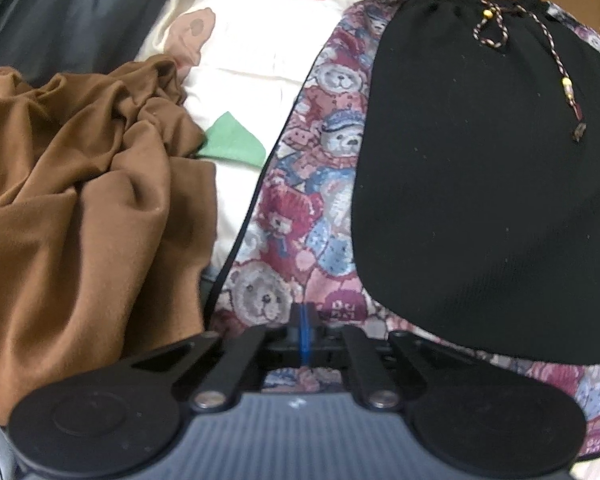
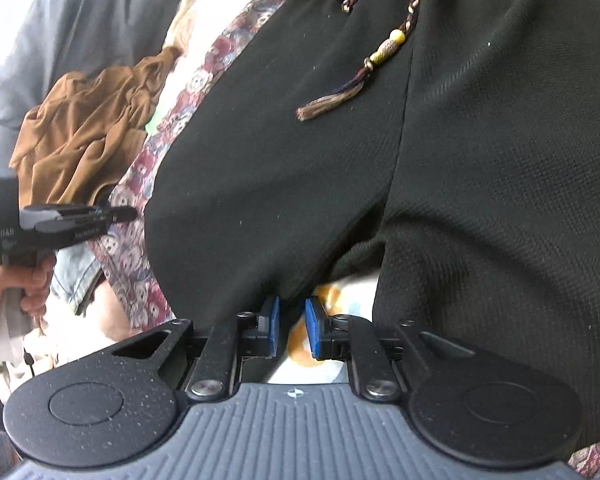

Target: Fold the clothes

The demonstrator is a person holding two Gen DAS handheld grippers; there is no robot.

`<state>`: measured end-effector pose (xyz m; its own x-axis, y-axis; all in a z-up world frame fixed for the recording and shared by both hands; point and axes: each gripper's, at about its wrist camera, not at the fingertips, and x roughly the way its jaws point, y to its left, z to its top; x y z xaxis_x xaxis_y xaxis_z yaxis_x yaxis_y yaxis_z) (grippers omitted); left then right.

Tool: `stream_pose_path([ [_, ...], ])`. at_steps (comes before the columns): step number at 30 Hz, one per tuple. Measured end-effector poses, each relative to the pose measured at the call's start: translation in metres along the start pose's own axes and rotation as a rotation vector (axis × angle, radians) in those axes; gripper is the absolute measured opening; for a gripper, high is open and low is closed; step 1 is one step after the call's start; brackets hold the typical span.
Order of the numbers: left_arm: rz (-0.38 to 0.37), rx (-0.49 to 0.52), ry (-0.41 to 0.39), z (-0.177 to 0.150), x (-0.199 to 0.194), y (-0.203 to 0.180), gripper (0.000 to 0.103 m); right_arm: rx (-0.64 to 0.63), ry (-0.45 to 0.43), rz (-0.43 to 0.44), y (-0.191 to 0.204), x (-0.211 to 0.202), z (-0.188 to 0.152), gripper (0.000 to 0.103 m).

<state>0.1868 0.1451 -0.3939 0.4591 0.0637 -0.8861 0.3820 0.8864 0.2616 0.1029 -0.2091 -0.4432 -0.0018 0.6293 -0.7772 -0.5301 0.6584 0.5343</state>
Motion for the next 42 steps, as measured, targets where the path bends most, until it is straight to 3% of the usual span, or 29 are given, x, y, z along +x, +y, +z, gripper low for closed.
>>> stream_pose_path([
  [5, 0.000, -0.012, 0.000, -0.004, -0.001, -0.002, 0.003, -0.013, -0.006, 0.029, 0.001, -0.010, -0.001, 0.019],
  [9, -0.002, -0.006, -0.003, -0.004, 0.001, 0.002, 0.003, 0.022, -0.006, -0.002, -0.011, -0.015, -0.004, 0.019],
  [25, -0.008, 0.007, -0.004, -0.010, 0.005, 0.005, 0.003, 0.271, -0.056, 0.008, -0.041, -0.011, 0.011, 0.018],
  [26, -0.007, 0.008, -0.004, -0.010, 0.005, 0.005, 0.003, 0.279, -0.056, 0.014, -0.043, -0.011, 0.010, 0.016],
  [28, -0.007, 0.010, -0.005, -0.011, 0.005, 0.005, 0.003, 0.270, -0.050, 0.013, -0.044, -0.011, 0.009, 0.000],
  [42, -0.004, 0.003, -0.004, -0.008, 0.003, 0.005, 0.003, 0.271, -0.111, -0.022, -0.054, -0.048, 0.009, 0.000],
])
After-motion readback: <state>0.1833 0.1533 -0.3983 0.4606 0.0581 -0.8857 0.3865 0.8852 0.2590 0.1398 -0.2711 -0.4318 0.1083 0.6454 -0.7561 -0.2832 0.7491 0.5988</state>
